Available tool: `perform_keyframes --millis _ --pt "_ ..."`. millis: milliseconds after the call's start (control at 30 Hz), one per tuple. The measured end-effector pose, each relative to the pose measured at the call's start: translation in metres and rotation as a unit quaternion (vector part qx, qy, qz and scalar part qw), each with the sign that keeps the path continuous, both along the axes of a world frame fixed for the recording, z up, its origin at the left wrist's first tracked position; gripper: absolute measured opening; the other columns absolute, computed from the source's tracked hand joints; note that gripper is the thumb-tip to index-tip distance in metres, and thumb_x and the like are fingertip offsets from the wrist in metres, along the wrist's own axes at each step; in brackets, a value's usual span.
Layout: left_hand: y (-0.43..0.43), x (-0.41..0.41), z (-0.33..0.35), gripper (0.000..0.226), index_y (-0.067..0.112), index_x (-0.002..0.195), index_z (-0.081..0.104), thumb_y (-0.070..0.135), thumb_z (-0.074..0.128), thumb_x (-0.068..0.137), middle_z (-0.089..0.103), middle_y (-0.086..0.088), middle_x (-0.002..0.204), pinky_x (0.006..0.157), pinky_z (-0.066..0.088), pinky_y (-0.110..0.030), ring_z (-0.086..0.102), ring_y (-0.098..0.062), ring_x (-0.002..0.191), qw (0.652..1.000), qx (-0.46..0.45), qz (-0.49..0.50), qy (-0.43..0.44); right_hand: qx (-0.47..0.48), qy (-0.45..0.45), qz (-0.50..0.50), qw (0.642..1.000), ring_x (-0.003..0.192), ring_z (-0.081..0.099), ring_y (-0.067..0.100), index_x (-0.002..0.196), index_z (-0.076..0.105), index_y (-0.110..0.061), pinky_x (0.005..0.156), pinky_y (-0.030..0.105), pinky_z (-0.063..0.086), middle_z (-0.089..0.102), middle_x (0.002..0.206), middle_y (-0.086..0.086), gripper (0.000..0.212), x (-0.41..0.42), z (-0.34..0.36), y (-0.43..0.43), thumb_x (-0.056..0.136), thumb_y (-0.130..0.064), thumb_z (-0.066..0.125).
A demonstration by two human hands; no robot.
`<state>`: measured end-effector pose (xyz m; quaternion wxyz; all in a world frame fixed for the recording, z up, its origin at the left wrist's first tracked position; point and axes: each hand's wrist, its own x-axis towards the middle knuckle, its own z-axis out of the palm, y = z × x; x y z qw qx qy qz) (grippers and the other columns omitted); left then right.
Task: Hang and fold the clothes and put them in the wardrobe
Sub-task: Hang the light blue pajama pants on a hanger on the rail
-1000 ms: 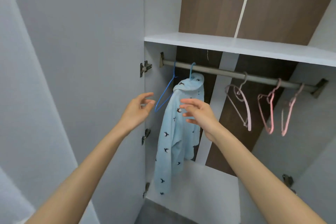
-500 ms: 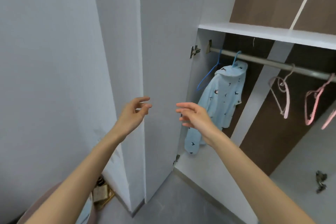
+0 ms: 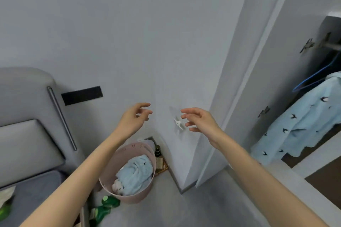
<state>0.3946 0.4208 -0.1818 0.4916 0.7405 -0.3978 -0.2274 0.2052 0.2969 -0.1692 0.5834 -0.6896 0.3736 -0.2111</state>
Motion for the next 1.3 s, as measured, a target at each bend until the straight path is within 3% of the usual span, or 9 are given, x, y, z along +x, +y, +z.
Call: perform_keyframes --millis 167,333,500,600,667,800,1033,1200,1300 --pt "0.055 0.09 -0.04 0.027 0.019 0.122 0.055 0.018 0.048 0.096 0.066 0.002 0.102 0.066 0.043 -0.016 0.064 -0.013 0.086 0.998 0.05 0.023 -0.009 0.028 0.044 0.027 0.998 0.077 0.06 0.009 0.1 0.064 -0.027 0.073 0.022 0.051 0.067 0.102 -0.006 0.017 0.091 -0.043 0.037 0.095 -0.016 0.052" --pt "0.087 0.156 -0.094 0.026 0.019 0.119 0.057 0.016 0.048 0.095 0.068 0.004 0.095 0.067 0.044 -0.014 0.064 -0.014 0.082 0.994 0.101 0.05 0.014 0.049 0.111 0.047 0.992 0.073 0.058 0.01 0.103 0.063 -0.019 0.062 0.018 0.048 0.064 0.097 -0.004 0.013 0.156 -0.102 0.055 0.095 -0.015 0.054" --pt "0.097 0.201 -0.153 0.025 0.019 0.118 0.058 0.019 0.05 0.094 0.069 -0.004 0.103 0.088 0.049 -0.032 0.064 -0.022 0.094 0.984 0.153 0.074 0.051 0.057 0.187 0.076 0.978 0.077 0.055 0.006 0.104 0.065 -0.018 0.063 0.016 0.042 0.061 0.091 -0.006 0.014 0.205 -0.176 0.052 0.092 -0.019 0.058" --pt "0.093 0.222 -0.192 0.029 0.017 0.123 0.056 0.02 0.05 0.095 0.068 -0.006 0.109 0.096 0.046 -0.038 0.062 -0.024 0.102 0.977 0.181 0.089 0.071 0.032 0.245 0.106 0.963 0.099 0.057 0.014 0.109 0.066 -0.017 0.083 0.024 0.047 0.064 0.108 0.0 0.02 0.231 -0.23 0.044 0.093 -0.015 0.053" --pt "0.089 0.234 -0.221 0.031 0.018 0.126 0.055 0.022 0.049 0.096 0.066 -0.006 0.113 0.096 0.045 -0.037 0.06 -0.024 0.104 0.972 0.204 0.095 0.074 0.008 0.281 0.141 0.949 0.115 0.054 0.02 0.114 0.065 -0.012 0.096 0.029 0.042 0.061 0.122 0.005 0.027 0.248 -0.267 0.038 0.093 -0.008 0.049" --pt "0.08 0.256 -0.291 0.035 0.018 0.131 0.051 0.024 0.046 0.098 0.064 -0.006 0.118 0.1 0.042 -0.038 0.057 -0.022 0.11 0.963 0.24 0.092 0.08 -0.018 0.338 0.207 0.918 0.127 0.046 0.021 0.124 0.057 -0.013 0.097 0.025 0.036 0.051 0.137 0.007 0.034 0.278 -0.35 0.028 0.093 -0.005 0.046" --pt "0.064 0.286 -0.435 0.034 0.023 0.131 0.051 0.026 0.047 0.098 0.063 -0.001 0.119 0.096 0.042 -0.028 0.056 -0.017 0.112 0.956 0.254 0.107 0.101 -0.122 0.402 0.315 0.851 0.123 0.046 0.025 0.134 0.045 -0.021 0.096 0.034 0.043 0.037 0.144 0.004 0.042 0.318 -0.507 0.022 0.094 -0.009 0.044" --pt "0.059 0.301 -0.536 0.035 0.024 0.132 0.05 0.026 0.046 0.098 0.06 0.004 0.116 0.09 0.038 -0.022 0.054 -0.011 0.108 0.958 0.244 0.107 0.104 -0.211 0.442 0.382 0.784 0.126 0.036 0.027 0.139 0.036 -0.025 0.091 0.038 0.045 0.029 0.148 -0.001 0.051 0.335 -0.615 0.024 0.093 -0.006 0.046" --pt "0.056 0.304 -0.586 0.035 0.025 0.133 0.05 0.026 0.046 0.098 0.058 0.009 0.112 0.091 0.037 -0.02 0.052 -0.007 0.106 0.959 0.239 0.109 0.107 -0.254 0.469 0.41 0.739 0.131 0.029 0.029 0.142 0.029 -0.027 0.097 0.043 0.043 0.02 0.152 0.001 0.06 0.338 -0.672 0.024 0.09 -0.002 0.048"
